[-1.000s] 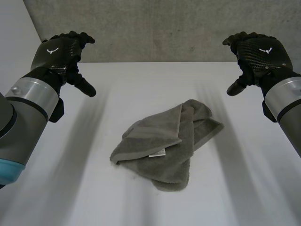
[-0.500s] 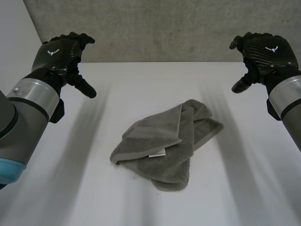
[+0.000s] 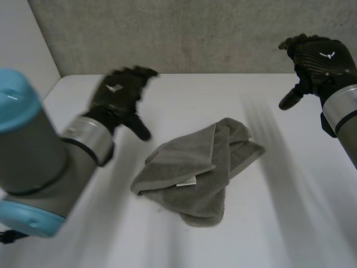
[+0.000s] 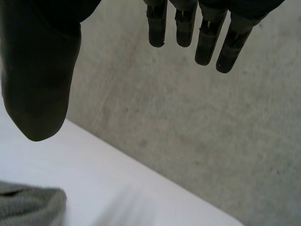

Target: Fold the towel.

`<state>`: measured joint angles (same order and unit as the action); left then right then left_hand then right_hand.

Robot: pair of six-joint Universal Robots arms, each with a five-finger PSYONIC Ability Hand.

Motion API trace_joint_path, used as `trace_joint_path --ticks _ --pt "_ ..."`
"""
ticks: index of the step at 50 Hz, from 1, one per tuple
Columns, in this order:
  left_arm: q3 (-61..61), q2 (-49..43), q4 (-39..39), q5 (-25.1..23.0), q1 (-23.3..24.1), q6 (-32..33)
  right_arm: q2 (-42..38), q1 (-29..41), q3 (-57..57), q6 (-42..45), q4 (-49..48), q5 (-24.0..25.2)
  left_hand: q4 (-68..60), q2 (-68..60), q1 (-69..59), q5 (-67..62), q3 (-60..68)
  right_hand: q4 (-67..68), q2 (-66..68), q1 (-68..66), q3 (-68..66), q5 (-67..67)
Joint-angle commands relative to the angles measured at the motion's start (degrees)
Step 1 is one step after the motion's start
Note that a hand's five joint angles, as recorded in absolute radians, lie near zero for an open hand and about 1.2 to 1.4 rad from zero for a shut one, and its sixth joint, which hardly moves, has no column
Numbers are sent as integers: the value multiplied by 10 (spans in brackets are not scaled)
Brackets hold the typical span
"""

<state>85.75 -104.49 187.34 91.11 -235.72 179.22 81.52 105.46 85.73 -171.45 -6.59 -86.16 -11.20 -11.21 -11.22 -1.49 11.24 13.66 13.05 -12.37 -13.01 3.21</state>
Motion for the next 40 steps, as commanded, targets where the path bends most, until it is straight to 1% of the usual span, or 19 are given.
trace_joint_path --ticks 1,7,13,16,18,20,21,23,24,26,27,29,30,31,32,34,35,38,40 --pt "-51 -105 -5 4 81 38 -65 -28 -32 0 50 14 -44 -44 -44 -41 43 -37 -30 24 30 -32" --pt "-105 -186 -6 6 112 52 -105 -31 -40 -1 62 33 -109 -109 -109 -106 109 -37 -30 24 30 -32" --pt "-149 -245 -13 12 119 54 -122 -30 -36 -1 62 37 -145 -145 -145 -142 145 -37 -30 24 30 -32" --pt "-170 -273 -24 20 119 57 -131 -25 -37 -1 62 38 -217 -217 -217 -214 217 -37 -30 24 30 -32" --pt "-180 -288 -33 30 117 61 -138 -24 -39 -1 62 43 -371 -371 -371 -368 371 -37 -30 24 30 -32" --pt "-179 -288 -35 36 116 65 -142 -23 -42 -3 60 53 -459 -459 -458 -456 458 -37 -30 24 30 -32" --pt "-179 -288 -35 36 116 65 -142 -23 -42 -3 60 53 -459 -459 -459 -457 459 -37 -30 24 30 -32" --pt "-171 -279 -39 52 108 75 -159 -22 -58 -3 59 88 -607 -607 -607 -604 606 -37 -30 24 30 -32" --pt "-171 -279 -39 52 108 75 -159 -22 -58 -3 59 88 -607 -607 -607 -605 607 -37 -30 24 30 -32" --pt "-151 -228 -53 77 104 90 -189 -21 -99 -5 64 133 -688 -688 -688 -685 687 -37 -30 24 30 -32" --pt "-151 -228 -53 77 104 90 -189 -21 -99 -5 64 133 -688 -688 -688 -685 688 -37 -30 24 30 -32" --pt "-131 -193 -57 84 104 97 -223 -15 -149 -5 79 185 -688 -688 -688 -685 688 -37 -30 24 30 -32" --pt "-109 -154 -57 86 104 101 -223 -15 -150 -5 79 186 -688 -688 -688 -685 688 -37 -30 24 30 -32" --pt "-86 -114 -55 86 104 106 -244 -10 -180 -6 96 209 -688 -688 -688 -685 688 -37 -30 24 30 -32" --pt "-86 -114 -55 86 104 106 -244 -10 -181 -6 96 209 -688 -688 -688 -685 688 -37 -30 24 30 -32" --pt "-43 -37 -53 86 105 115 -296 7 -254 -5 145 251 -688 -688 -688 -685 688 -37 -30 24 30 -32" --pt "-43 -36 -53 86 105 115 -297 7 -254 -5 145 252 -688 -688 -688 -685 688 -37 -30 24 30 -32" --pt "19 64 -52 86 108 130 -382 34 -366 -4 232 288 -688 -688 -688 -685 688 -37 -30 24 30 -32" --pt "39 94 -51 86 108 138 -409 42 -397 -3 253 294 -688 -688 -688 -685 688 -37 -30 24 30 -32"
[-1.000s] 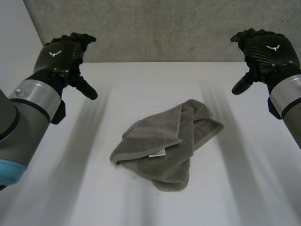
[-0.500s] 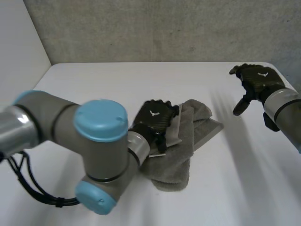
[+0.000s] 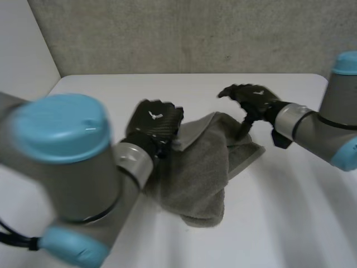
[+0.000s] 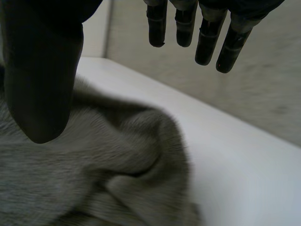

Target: Fold the towel.

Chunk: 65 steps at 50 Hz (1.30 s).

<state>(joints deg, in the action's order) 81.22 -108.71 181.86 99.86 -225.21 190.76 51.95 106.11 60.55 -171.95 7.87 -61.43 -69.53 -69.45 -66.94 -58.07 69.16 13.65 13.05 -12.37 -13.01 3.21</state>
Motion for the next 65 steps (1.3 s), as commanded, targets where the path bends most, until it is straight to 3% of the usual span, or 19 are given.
trace_joint_path --ticks 1,7,9,10,11,13,16,22,24,33,38,43,45,46,47,49,54,60,65 --pt "103 166 7 -2 3 34 -138 43 -173 3 124 50 -105 -106 -131 -119 108 -37 -30 24 30 -32" --pt "172 246 54 -2 0 89 -197 68 -234 6 146 46 -105 -106 -131 -119 108 -24 -18 12 18 -20" --pt "185 256 74 -2 -2 103 -203 73 -243 6 146 42 -105 -106 -131 -119 108 82 88 -95 -88 86" --pt "195 261 95 -2 -6 117 -207 75 -253 6 145 40 -105 -106 -131 -119 108 210 216 -223 -217 215" --pt "195 261 95 -2 -6 117 -207 75 -253 6 145 40 -105 -106 -131 -119 108 212 218 -224 -218 216" --pt "196 257 138 -3 -26 140 -207 76 -282 6 140 32 -105 -106 -131 -119 108 540 546 -552 -546 544" --pt "178 249 174 -4 -63 159 -205 76 -342 5 131 15 -105 -106 -131 -119 108 663 669 -676 -670 668" --pt "77 156 226 -33 -114 166 -185 76 -475 8 110 -40 -105 -106 -131 -119 108 663 670 -676 -670 668" --pt "-21 103 241 -42 -133 163 -143 71 -527 7 74 -81 -105 -106 -131 -119 108 663 670 -676 -670 668" --pt "-178 28 241 -38 -167 110 -40 68 -448 21 34 -85 -105 -106 -131 -119 108 663 670 -676 -670 668" --pt "-111 17 230 -45 -181 16 -9 82 -261 151 108 -54 -105 -106 -131 -119 108 663 670 -676 -670 668" --pt "-4 3 233 -49 -182 7 -2 105 -116 257 135 -62 -105 -106 -131 -119 108 663 670 -676 -670 668" --pt "32 -6 234 -49 -189 7 -3 112 -79 260 133 -69 -105 -106 -131 -119 108 663 670 -676 -670 668" --pt "66 -17 235 -49 -200 7 -5 118 -48 259 131 -79 -105 -106 -131 -119 108 546 552 -559 -552 550" --pt "66 -17 235 -49 -200 7 -5 118 -47 259 130 -79 -105 -106 -131 -119 108 545 551 -557 -551 549" --pt "116 -32 235 -50 -218 7 -10 129 2 260 117 -98 -105 -106 -131 -119 108 203 209 -216 -210 208" --pt "156 -33 231 -63 -242 8 8 125 60 244 74 -110 -105 -106 -131 -119 108 -10 -4 -3 4 -6" --pt "171 -1 226 -77 -271 7 80 113 139 180 18 -113 -105 -106 -131 -119 108 -14 -8 1 7 -9" --pt "191 53 219 -90 -291 3 167 43 264 113 -53 -113 -105 -106 -131 -119 108 1 7 -14 -8 6"
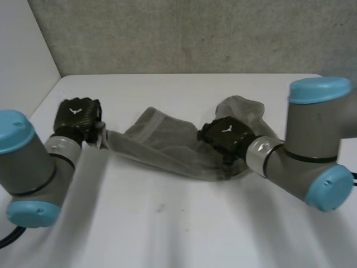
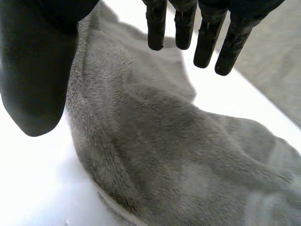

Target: Fold the towel.

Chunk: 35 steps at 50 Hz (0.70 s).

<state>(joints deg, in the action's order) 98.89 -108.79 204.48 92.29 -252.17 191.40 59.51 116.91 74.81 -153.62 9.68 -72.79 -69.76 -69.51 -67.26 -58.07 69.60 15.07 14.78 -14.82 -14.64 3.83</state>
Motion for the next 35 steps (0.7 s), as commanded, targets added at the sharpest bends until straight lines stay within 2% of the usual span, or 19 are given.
trace_joint_path --ticks 1,3,9,12,21,23,35 --pt "15 53 -7 -14 -21 -3 91 -65 122 -70 -71 0 -102 -105 -127 -119 104 -13 -10 10 9 0" --pt "17 74 -16 -19 -24 -5 110 -87 173 -68 -94 -1 -102 -105 -127 -119 104 -11 -8 9 7 1" --pt "9 115 -48 -25 -28 -11 115 -127 220 -50 -130 -3 -102 -105 -127 -119 104 1 3 -3 -5 13" --pt "0 132 -66 -40 -28 -30 108 -169 248 -10 -137 -4 -102 -105 -127 -119 104 19 22 -22 -23 31" --pt "-2 135 -69 -48 -29 -45 72 -167 264 15 -168 0 -102 -105 -127 -119 104 76 79 -79 -81 89" --pt "1 135 -69 -48 -29 -45 55 -160 265 20 -202 -2 -102 -105 -127 -119 104 158 161 -161 -163 171" --pt "2 134 -69 -48 -31 -47 16 -157 232 21 -227 1 -102 -105 -127 -119 104 192 195 -195 -197 205"
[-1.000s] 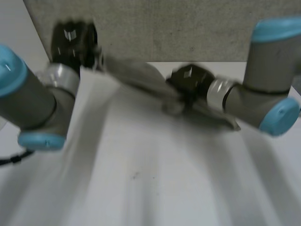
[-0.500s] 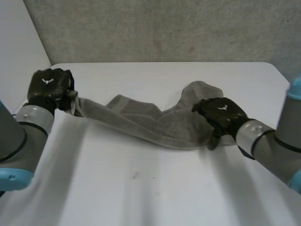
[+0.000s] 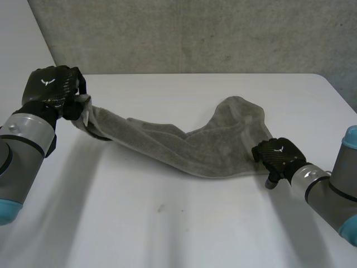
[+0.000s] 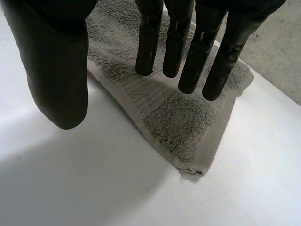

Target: Fold the towel.

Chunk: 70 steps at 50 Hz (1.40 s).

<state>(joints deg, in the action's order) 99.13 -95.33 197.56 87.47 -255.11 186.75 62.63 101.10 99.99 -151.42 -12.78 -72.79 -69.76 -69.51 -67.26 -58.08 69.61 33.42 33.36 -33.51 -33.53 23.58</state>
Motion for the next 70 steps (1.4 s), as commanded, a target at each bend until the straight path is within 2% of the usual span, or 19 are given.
trace_joint_path --ticks 1,18,20,22,23,24,26,38,40,41,43,45,46,48,53,57,60,65,70 --pt "0 0 0 0 0 -1 -22 1 -26 -1 -2 1 -102 -105 -127 -119 104 9 9 -8 -8 7" --pt "1 0 0 0 -1 -1 -72 10 -81 -3 -3 -1 -102 -105 -127 -119 104 17 18 -16 -16 16" --pt "1 0 0 0 -3 -1 -78 14 -87 -4 -3 -1 -102 -105 -127 -119 104 58 58 -57 -57 56" --pt "2 0 0 0 -4 -1 -85 18 -99 -5 -2 -2 -102 -105 -127 -119 104 280 281 -279 -279 278" --pt "2 0 0 0 -4 -1 -85 18 -99 -5 -2 -3 -102 -105 -127 -119 104 281 282 -280 -280 280" --pt "2 0 0 0 -5 -1 -85 18 -104 -5 -2 -4 -102 -105 -127 -119 104 425 425 -424 -423 423" --pt "2 0 0 0 -5 -1 -81 17 -110 -6 -1 -6 -102 -105 -127 -119 104 466 466 -465 -465 464" --pt "-2 26 -29 0 -11 0 123 -36 -112 -53 52 3 -102 -105 -127 -119 104 466 466 -465 -465 464" --pt "1 61 -59 -1 -14 1 224 -46 -135 -30 160 25 -102 -105 -127 -119 104 466 466 -465 -465 464" --pt "1 61 -59 -1 -14 1 225 -46 -135 -30 160 25 -102 -105 -127 -119 104 466 466 -465 -465 464" --pt "1 81 -75 -2 -20 1 280 -68 -186 11 291 46 -102 -105 -127 -119 104 466 466 -465 -465 464" --pt "-3 100 -135 -4 -42 7 267 -106 -218 65 419 59 -102 -105 -127 -119 104 466 466 -465 -465 464" --pt "-3 100 -135 -4 -42 7 267 -106 -219 65 420 59 -102 -105 -127 -119 104 466 466 -465 -465 464" --pt "-14 96 -207 -20 -60 12 246 -111 -219 130 499 51 -102 -105 -127 -119 104 466 466 -465 -465 464" --pt "-18 14 -246 -74 -66 39 149 -93 -212 231 541 27 -102 -105 -127 -119 104 466 466 -465 -465 464" --pt "-40 -50 -250 -89 -63 69 91 -67 -238 231 539 -11 -102 -105 -127 -119 104 466 466 -465 -465 464" --pt "-97 -107 -250 -90 -56 84 24 -27 -323 218 520 -47 -102 -105 -127 -119 104 466 466 -465 -465 464" --pt "-303 -179 -244 -88 -30 73 -71 9 -562 136 412 -67 -102 -105 -127 -119 104 466 466 -465 -465 464" --pt "-483 -196 -200 -85 -23 15 -87 11 -703 28 281 -68 -102 -105 -127 -119 104 466 466 -465 -465 464"
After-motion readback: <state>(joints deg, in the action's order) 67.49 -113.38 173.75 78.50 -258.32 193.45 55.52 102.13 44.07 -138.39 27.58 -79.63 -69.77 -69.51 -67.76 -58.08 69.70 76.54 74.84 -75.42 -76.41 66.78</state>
